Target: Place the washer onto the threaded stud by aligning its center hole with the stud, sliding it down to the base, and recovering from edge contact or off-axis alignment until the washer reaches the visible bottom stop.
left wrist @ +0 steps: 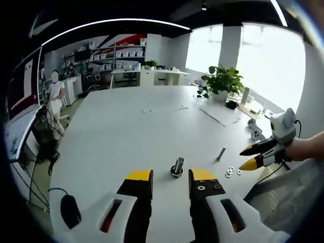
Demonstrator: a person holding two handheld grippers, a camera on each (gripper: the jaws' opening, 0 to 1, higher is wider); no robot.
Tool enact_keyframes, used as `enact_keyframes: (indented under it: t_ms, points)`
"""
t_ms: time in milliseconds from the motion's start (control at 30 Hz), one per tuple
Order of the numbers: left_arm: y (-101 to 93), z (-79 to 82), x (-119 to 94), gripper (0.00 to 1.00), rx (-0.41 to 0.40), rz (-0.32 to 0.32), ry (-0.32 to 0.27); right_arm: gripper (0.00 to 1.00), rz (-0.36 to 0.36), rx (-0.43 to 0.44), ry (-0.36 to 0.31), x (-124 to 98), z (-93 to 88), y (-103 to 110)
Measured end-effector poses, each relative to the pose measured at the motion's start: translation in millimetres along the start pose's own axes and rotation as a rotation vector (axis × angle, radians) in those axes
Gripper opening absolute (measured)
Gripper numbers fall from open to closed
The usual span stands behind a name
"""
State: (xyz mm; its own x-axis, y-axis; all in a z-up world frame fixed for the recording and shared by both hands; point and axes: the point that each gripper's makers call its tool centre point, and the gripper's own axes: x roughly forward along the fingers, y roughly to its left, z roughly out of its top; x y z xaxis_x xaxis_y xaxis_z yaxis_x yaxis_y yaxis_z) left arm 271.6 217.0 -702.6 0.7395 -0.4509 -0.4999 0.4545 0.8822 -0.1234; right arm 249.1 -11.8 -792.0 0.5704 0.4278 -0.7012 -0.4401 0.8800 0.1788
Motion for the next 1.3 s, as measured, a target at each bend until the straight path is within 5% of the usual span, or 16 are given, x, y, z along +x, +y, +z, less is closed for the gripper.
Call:
enact_keyframes:
  t_ms: [433,700,933,1033,1300]
  points:
    - [2.2,18.2,7.8,0.25,0.027,-0.014,-0.082,0.5,-0.068,0.034,-0.085,-37.1,28.3,-1.3]
    - [2.7,22.9,6.6,0.23,0.009,-0.013,-0.099,0.5,-0.075,0.002,-0.027,-25.4,3.9,-2.8]
    - [5.5,35.3,-5.2,0.22,-0.008,0.01,-0.109,0.5,-0.068,-0.011,-0.051,-24.1,12.9,-0.1]
    - [7.2,41.3,-13.5,0.22,-0.104,0.022,-0.143,0.5,-0.06,-0.017,-0.053,-21.9,13.5,3.4]
    - [-1.0,33.1,-12.7,0.22,-0.049,0.019,-0.132,0.5,-0.054,-0.032,-0.043,-21.0,9.7,5.5]
